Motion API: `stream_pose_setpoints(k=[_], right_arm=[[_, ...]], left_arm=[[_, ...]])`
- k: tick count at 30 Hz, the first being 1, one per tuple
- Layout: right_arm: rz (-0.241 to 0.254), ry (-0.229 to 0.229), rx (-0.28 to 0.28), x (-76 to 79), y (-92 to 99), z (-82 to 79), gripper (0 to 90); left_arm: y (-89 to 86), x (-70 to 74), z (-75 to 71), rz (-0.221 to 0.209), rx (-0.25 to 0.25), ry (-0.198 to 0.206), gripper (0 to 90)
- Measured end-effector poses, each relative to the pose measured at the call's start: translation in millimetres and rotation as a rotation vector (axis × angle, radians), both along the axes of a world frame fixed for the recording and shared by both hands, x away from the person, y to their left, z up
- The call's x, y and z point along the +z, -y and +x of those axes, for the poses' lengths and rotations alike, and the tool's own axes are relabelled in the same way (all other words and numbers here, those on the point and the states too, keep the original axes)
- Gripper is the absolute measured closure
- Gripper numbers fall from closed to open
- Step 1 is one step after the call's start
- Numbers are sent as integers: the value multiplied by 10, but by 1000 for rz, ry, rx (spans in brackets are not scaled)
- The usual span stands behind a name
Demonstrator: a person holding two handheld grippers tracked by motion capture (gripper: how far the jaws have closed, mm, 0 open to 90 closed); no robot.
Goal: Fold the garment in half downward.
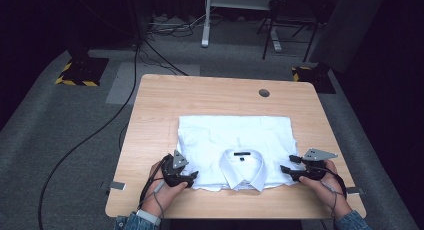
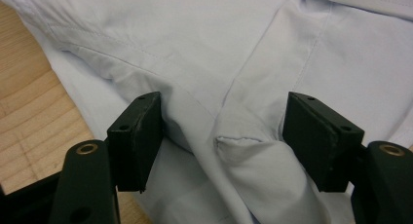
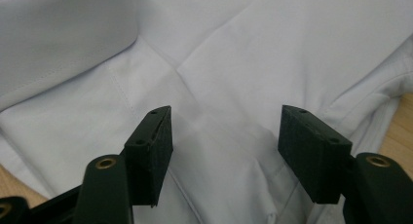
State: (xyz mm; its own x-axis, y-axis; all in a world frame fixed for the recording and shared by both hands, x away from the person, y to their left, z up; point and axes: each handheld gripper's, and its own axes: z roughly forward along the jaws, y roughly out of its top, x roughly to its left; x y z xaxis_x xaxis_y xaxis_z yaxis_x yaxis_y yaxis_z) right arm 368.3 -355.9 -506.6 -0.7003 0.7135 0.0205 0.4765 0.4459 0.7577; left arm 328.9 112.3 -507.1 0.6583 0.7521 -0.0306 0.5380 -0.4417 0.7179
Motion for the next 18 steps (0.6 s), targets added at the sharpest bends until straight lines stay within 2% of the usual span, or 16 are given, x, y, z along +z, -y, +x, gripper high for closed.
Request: stream_pose_setpoints(k=[4,8,10,16,18], right_arm=[[-11,-8,-21,15,77,-68,395],[-7,-7,-36,13,221,-164,397],[-13,-11,-46,20,296,-213,398],[-42,-15,-62,47,505,-343,405],[-38,-27,-68,50,584,-384,405]], left_arm=[[109,11,-55,9,-26,-4,324],[202,0,-76,-4,-41,-2,324],[303,-12,-89,-13,-56,9,323],[530,5,-161,-2,-98,-4,322],[593,6,-195,-3,-116,-8,318]])
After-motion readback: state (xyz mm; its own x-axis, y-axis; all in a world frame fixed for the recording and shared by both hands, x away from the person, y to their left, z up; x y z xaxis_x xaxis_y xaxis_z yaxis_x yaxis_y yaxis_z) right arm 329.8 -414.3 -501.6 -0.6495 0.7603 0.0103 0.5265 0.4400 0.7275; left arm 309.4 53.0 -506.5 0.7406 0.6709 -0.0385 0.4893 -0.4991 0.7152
